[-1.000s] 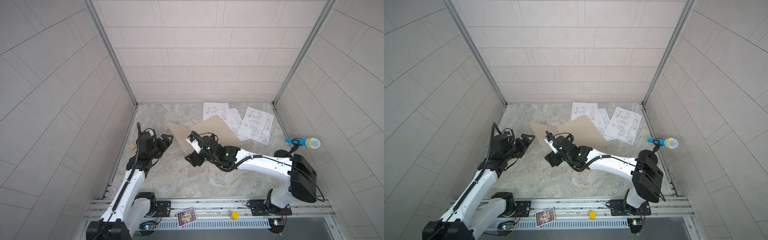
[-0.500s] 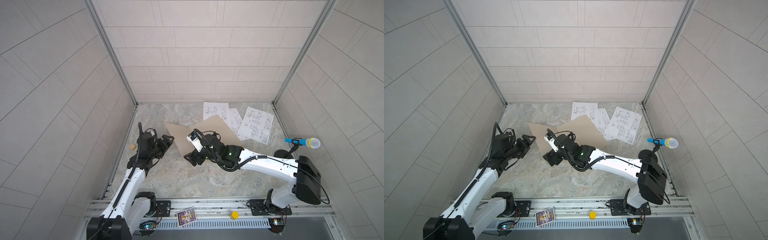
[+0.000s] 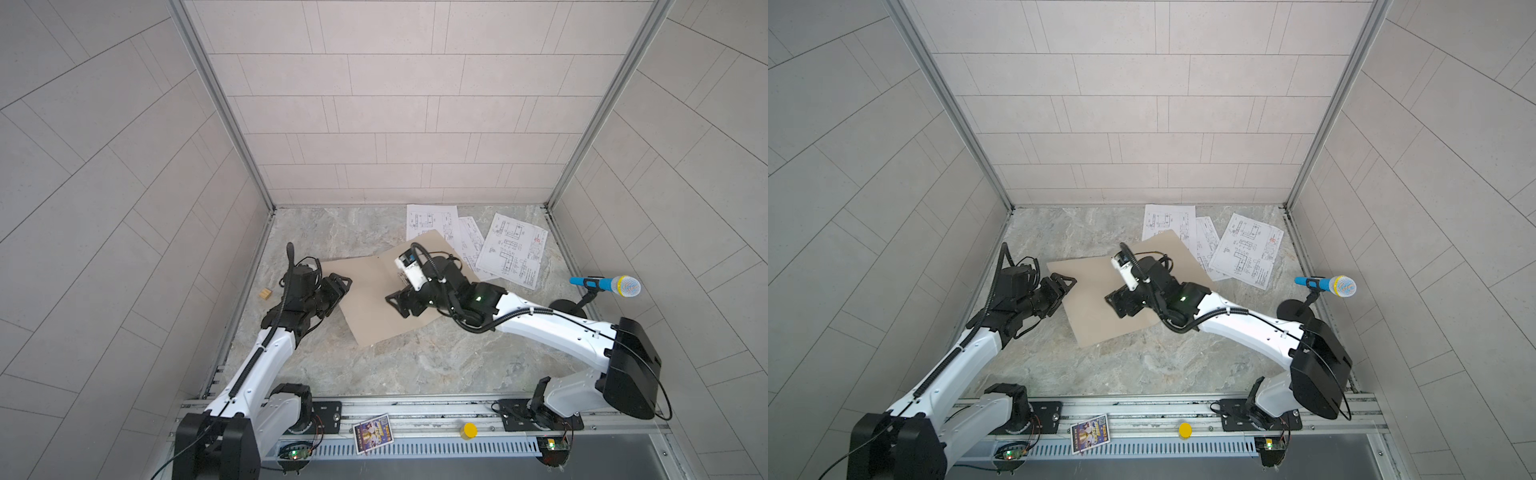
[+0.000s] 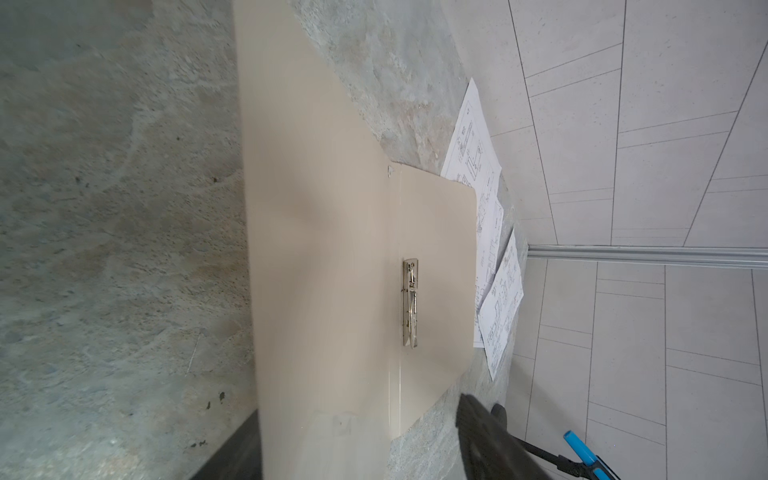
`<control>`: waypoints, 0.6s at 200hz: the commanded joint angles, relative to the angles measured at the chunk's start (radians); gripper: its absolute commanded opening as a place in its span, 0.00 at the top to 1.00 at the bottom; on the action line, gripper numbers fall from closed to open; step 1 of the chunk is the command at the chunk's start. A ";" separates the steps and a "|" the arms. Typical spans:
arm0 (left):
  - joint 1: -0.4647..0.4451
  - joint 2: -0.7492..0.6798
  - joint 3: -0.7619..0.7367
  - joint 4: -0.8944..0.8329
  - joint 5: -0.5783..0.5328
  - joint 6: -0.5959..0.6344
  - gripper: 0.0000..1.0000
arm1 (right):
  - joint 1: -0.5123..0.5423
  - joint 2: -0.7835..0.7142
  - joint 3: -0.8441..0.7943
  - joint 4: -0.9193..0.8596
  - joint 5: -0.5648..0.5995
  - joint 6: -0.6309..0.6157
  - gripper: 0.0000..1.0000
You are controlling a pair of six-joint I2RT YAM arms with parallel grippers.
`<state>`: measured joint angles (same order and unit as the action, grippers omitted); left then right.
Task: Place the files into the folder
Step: 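Swing the cover over and lay it flat with the right gripper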
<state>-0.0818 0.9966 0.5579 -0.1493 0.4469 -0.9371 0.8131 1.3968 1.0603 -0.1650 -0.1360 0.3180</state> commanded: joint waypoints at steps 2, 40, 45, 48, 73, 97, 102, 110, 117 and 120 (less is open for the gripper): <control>-0.005 -0.007 0.036 -0.028 -0.071 0.045 0.28 | -0.189 -0.080 -0.070 -0.062 0.030 -0.008 0.13; -0.004 0.018 0.046 -0.030 -0.095 0.070 0.29 | -0.517 -0.095 -0.171 -0.099 -0.086 -0.008 0.12; -0.004 0.023 0.041 -0.018 -0.094 0.066 0.31 | -0.549 -0.091 -0.181 -0.098 -0.092 -0.008 0.12; -0.005 0.025 0.038 -0.009 -0.093 0.064 0.33 | -0.565 -0.086 -0.188 -0.094 -0.094 -0.009 0.12; -0.005 0.055 0.018 0.046 -0.078 0.059 0.38 | -0.683 -0.013 -0.211 -0.069 -0.177 -0.015 0.14; -0.004 0.086 0.018 0.055 -0.063 0.072 0.50 | -0.739 0.087 -0.182 -0.068 -0.248 -0.022 0.16; -0.004 0.091 0.020 0.055 -0.063 0.078 0.52 | -0.749 0.108 -0.173 -0.070 -0.271 -0.022 0.17; -0.004 0.094 0.019 0.055 -0.065 0.088 0.54 | -0.764 0.145 -0.156 -0.070 -0.308 -0.021 0.18; -0.004 0.097 0.019 0.055 -0.065 0.095 0.57 | -0.770 0.178 -0.140 -0.070 -0.327 -0.013 0.19; -0.003 0.097 0.016 0.057 -0.065 0.098 0.58 | -0.772 0.191 -0.133 -0.070 -0.332 -0.011 0.19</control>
<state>-0.0818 1.0893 0.5808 -0.1219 0.3771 -0.8730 0.0647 1.5097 0.8776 -0.2329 -0.3515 0.3119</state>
